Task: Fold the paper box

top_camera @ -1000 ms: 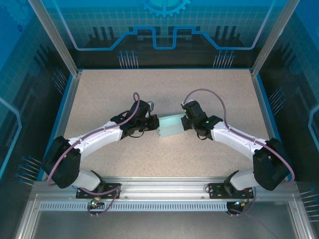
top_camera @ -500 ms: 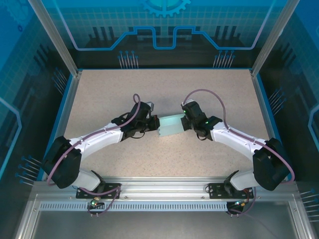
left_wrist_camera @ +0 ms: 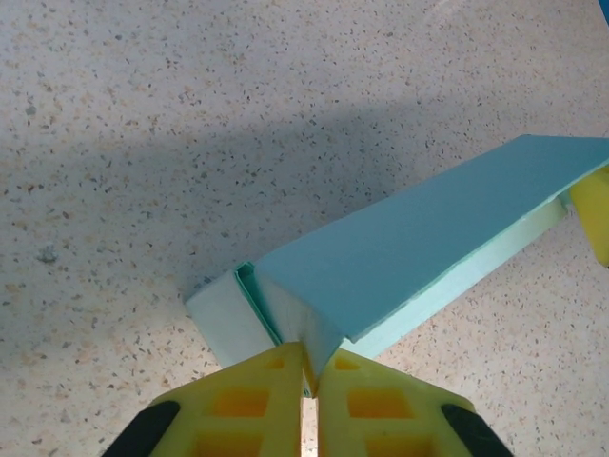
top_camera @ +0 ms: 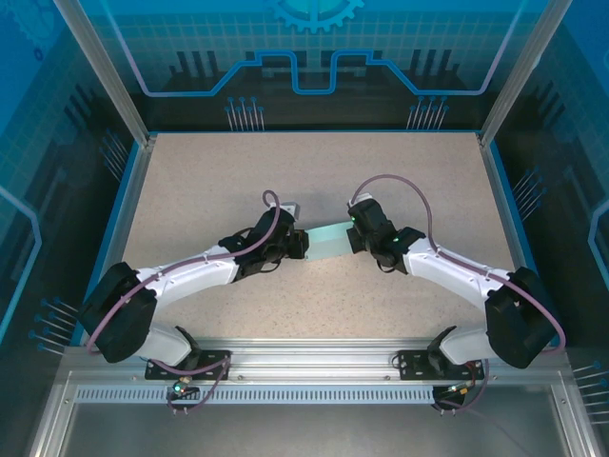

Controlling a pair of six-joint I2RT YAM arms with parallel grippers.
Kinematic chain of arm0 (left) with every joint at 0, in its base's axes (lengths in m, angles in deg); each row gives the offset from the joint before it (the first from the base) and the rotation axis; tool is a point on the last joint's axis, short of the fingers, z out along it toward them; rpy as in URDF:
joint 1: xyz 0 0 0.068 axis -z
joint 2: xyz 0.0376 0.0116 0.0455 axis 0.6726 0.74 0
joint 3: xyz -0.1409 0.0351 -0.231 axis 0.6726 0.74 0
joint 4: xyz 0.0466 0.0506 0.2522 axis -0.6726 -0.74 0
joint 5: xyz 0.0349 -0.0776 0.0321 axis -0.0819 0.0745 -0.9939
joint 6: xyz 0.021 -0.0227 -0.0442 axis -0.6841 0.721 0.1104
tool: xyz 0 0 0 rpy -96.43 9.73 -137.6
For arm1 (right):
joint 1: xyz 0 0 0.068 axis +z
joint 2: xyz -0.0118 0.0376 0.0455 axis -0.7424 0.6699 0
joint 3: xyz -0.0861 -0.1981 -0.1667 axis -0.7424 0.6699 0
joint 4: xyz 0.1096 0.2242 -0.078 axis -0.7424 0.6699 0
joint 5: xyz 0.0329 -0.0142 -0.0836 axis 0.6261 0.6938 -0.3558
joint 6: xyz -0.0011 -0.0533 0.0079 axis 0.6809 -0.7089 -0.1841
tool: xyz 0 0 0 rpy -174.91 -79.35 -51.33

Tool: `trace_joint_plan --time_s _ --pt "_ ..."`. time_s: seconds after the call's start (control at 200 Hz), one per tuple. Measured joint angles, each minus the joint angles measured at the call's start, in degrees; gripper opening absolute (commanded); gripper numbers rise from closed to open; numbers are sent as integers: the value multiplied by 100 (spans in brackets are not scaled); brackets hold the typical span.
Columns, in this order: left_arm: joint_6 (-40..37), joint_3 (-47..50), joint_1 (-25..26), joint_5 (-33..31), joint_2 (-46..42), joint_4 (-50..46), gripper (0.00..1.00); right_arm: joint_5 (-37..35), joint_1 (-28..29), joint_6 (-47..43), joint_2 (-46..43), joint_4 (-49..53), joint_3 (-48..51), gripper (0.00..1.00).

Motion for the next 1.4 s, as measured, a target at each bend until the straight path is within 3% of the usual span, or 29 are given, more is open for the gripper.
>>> trace_joint_plan --time_s 0.065,0.275,0.565,0.925,1.131,1.401 --pt "-131 4 26 11 0 -24 23 -7 17 2 -20 -17 22 0" --pt "-509 2 52 127 -192 -179 52 -31 98 0 -35 -15 31 0" --pt "-925 -138 -66 181 -527 -551 71 -39 122 0 -37 -9 31 0" --pt "-841 -730 -623 479 -212 -570 70 -83 173 7 -37 9 31 0" --pt "-844 -839 -658 546 334 -575 67 -98 175 20 -37 9 31 0" --pt "-748 -492 -640 726 380 -142 67 -98 177 44 -37 20 31 0"
